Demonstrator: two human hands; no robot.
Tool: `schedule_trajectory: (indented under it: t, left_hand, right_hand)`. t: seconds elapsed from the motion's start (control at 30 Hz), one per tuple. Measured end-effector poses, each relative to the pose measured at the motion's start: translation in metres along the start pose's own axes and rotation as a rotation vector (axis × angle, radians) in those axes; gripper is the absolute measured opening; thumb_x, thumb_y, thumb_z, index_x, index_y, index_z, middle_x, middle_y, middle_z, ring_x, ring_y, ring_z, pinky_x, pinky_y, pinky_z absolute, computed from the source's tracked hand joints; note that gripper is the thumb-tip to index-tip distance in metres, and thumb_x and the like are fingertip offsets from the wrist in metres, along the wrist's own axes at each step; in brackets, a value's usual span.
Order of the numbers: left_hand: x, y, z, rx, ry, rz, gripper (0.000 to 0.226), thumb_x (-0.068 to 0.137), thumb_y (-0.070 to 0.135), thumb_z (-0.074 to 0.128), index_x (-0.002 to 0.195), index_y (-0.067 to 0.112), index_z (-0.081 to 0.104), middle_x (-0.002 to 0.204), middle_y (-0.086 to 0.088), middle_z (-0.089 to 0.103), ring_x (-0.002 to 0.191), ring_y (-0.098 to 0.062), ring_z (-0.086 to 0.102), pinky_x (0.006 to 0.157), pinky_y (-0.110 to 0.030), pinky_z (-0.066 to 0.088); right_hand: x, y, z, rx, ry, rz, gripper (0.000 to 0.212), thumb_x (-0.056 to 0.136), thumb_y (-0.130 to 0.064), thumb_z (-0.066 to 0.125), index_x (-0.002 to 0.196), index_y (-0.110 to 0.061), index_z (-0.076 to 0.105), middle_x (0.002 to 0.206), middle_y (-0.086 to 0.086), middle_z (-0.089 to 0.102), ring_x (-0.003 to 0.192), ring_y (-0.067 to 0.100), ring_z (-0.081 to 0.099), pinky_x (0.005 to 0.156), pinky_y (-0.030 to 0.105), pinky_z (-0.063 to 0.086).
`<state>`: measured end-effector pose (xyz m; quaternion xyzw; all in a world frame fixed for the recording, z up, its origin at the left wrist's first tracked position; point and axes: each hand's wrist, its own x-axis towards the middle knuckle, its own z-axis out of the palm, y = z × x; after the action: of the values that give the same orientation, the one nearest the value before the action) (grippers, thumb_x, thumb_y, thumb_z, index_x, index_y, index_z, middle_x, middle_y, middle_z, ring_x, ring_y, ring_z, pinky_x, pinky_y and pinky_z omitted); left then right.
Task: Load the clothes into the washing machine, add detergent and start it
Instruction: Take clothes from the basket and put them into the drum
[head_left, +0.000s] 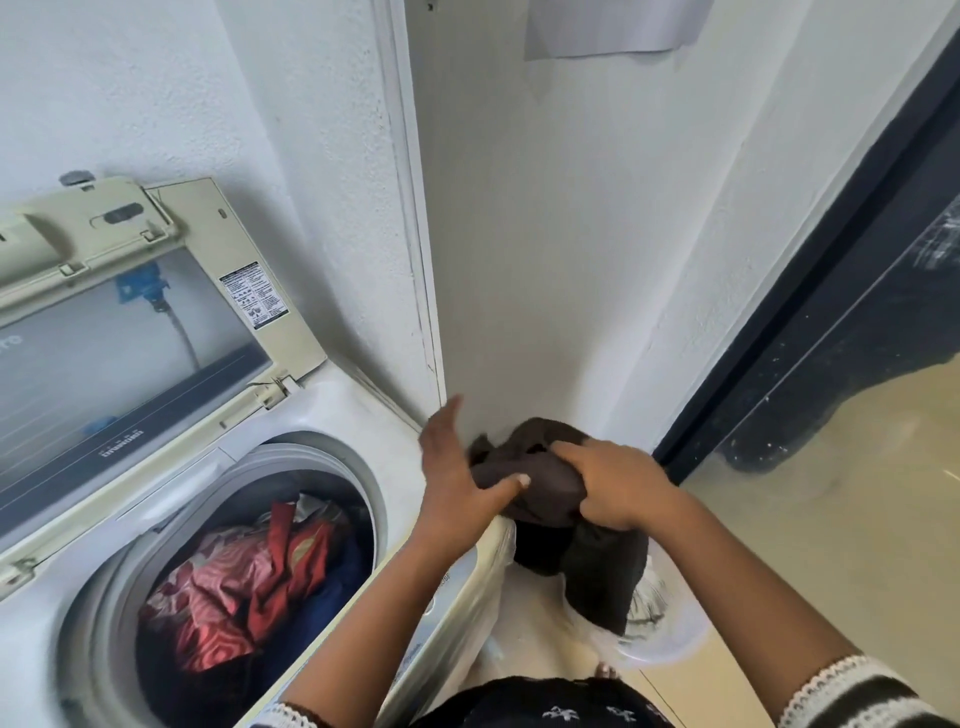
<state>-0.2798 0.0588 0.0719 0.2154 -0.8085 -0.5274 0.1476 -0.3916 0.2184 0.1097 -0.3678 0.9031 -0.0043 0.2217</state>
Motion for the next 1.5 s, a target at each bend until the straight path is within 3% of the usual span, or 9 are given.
schedule_trajectory:
  t: [0.13,0.3,0.67,0.83,0.93,1.07,1.2,1.3,1.5]
  left_hand:
    - [-0.001,0.000,0.018,0.046,-0.417,0.051,0.112,0.051,0.048,0.088,0.143,0.032,0.027,0.142,0.007,0.041,0.133,-0.010,0.042,0.111,-0.032,0.040]
    - [0.003,0.007,0.024,-0.181,-0.102,-0.117,0.066,0.063,0.031,0.082,0.121,0.032,0.050,0.104,0.010,0.068,0.095,-0.009,0.067,0.081,-0.035,0.058]
    - [0.014,-0.002,-0.021,-1.382,0.121,-0.302,0.036,0.087,0.033,0.053,0.115,0.012,0.062,0.098,-0.001,0.076,0.088,-0.011,0.073,0.073,-0.027,0.061]
    - [0.003,0.011,0.003,-1.161,-0.188,-0.427,0.051,0.103,0.047,0.029,0.135,0.015,0.054,0.130,-0.011,0.064,0.117,-0.023,0.063,0.092,-0.039,0.056]
    - [0.005,-0.001,-0.002,-0.579,-0.254,-0.346,0.042,0.102,0.038,0.043,0.142,0.027,0.039,0.142,-0.006,0.052,0.121,-0.016,0.058,0.097,-0.042,0.053]
    - [0.003,-0.012,-0.016,-0.163,-0.169,-0.043,0.110,0.077,0.016,0.081,0.152,0.042,0.004,0.158,0.014,0.015,0.142,-0.007,0.025,0.112,-0.037,0.033]
    - [0.001,0.007,0.004,0.109,-0.366,0.254,0.124,0.057,0.038,0.091,0.151,0.044,0.009,0.158,0.006,0.015,0.148,-0.007,0.014,0.117,-0.024,0.024]
    - [0.001,0.025,0.016,-0.043,-0.077,0.117,0.084,0.058,0.027,0.082,0.130,0.038,0.039,0.121,0.010,0.059,0.109,-0.004,0.060,0.088,-0.035,0.053]
    - [0.031,0.042,-0.010,-0.868,0.203,-0.113,0.030,0.075,0.005,0.054,0.102,0.013,0.062,0.092,0.000,0.070,0.085,-0.012,0.065,0.077,-0.030,0.057]
  right_hand:
    - [0.000,-0.029,-0.036,-0.141,0.045,-0.136,0.064,0.083,-0.017,0.061,0.141,-0.037,0.042,0.130,0.001,0.043,0.107,0.027,0.057,0.082,0.037,0.046]
    - [0.003,-0.045,-0.047,0.227,0.269,-0.301,0.064,0.071,-0.003,0.064,0.127,-0.034,0.054,0.109,-0.004,0.047,0.103,0.015,0.052,0.079,0.026,0.046]
    - [-0.003,-0.010,0.009,0.976,0.229,-0.280,0.137,0.053,-0.038,0.097,0.148,-0.056,0.001,0.158,-0.020,0.019,0.146,0.002,0.023,0.118,0.043,0.033]
    - [0.002,-0.028,0.016,1.079,0.461,-0.270,0.099,0.064,-0.009,0.091,0.131,-0.049,0.031,0.122,-0.040,0.052,0.113,-0.015,0.054,0.091,0.010,0.047]
    - [0.001,-0.008,0.011,0.947,0.606,-0.126,0.068,0.067,-0.014,0.081,0.119,-0.042,0.049,0.108,-0.016,0.066,0.099,0.006,0.065,0.081,0.029,0.055]
    - [-0.002,0.015,-0.012,0.076,0.378,0.069,0.054,0.073,-0.013,0.067,0.123,-0.022,0.053,0.110,0.003,0.044,0.079,0.024,0.052,0.061,0.031,0.040]
    - [-0.009,-0.016,-0.028,-0.047,0.330,-0.077,0.055,0.073,-0.008,0.067,0.122,-0.023,0.050,0.121,0.004,0.033,0.078,0.026,0.053,0.058,0.034,0.039]
    - [-0.014,-0.037,-0.044,0.286,0.449,-0.263,0.071,0.065,-0.007,0.071,0.126,-0.029,0.043,0.123,-0.002,0.036,0.088,0.024,0.061,0.065,0.032,0.048]
    - [-0.027,-0.001,-0.067,0.818,0.502,-0.371,0.110,0.060,-0.040,0.092,0.146,-0.043,0.024,0.152,-0.013,0.028,0.141,0.002,0.032,0.112,0.024,0.033]
